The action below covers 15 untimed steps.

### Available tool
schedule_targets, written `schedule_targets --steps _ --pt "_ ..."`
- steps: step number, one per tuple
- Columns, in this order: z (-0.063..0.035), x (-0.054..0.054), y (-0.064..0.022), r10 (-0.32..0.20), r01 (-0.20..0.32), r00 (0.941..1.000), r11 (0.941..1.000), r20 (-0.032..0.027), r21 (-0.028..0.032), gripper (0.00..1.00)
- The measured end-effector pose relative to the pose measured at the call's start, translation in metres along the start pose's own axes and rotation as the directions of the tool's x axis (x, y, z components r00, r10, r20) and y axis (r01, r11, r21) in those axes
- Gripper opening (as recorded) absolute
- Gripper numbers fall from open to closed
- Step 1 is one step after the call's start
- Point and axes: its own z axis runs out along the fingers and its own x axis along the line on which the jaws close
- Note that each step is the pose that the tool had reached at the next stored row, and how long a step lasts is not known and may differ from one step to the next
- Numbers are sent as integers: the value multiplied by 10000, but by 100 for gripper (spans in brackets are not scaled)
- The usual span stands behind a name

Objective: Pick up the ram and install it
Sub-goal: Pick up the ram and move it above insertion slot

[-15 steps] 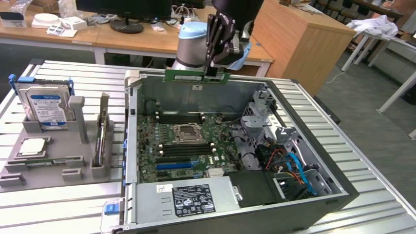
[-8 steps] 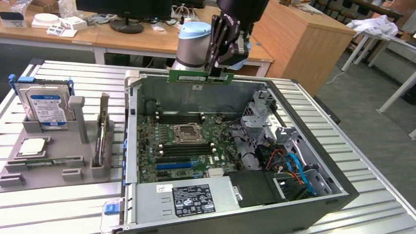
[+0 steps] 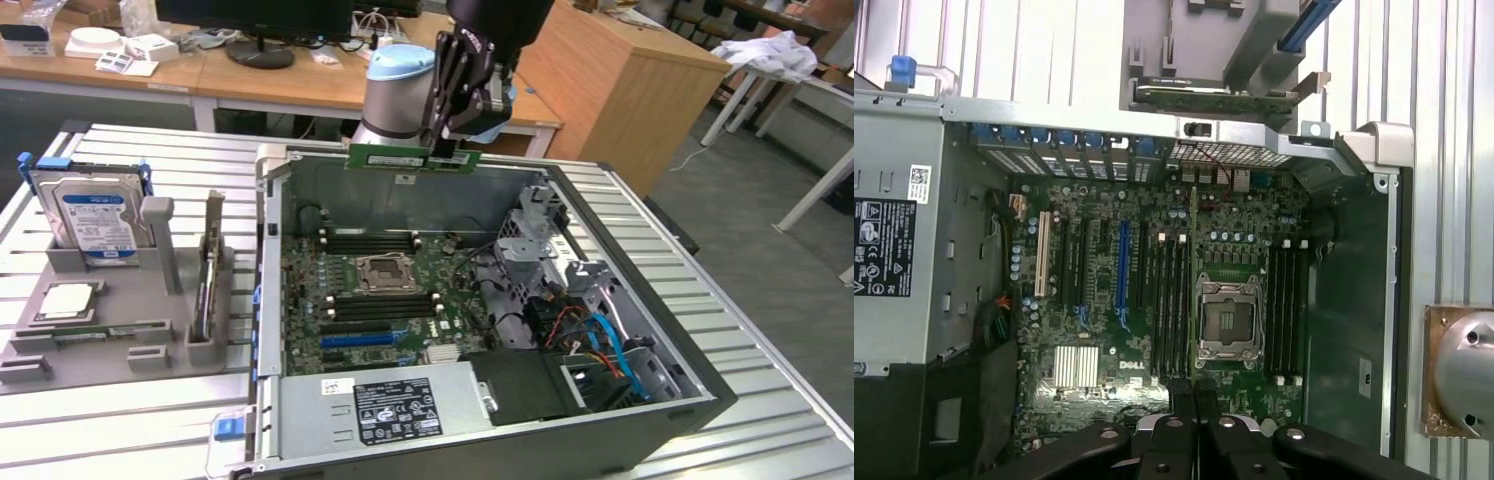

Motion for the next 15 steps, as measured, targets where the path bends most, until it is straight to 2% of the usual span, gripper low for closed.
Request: schedule_targets --steps 15 --pt "94 11 -5 -1 1 10000 10000 -4 9 12"
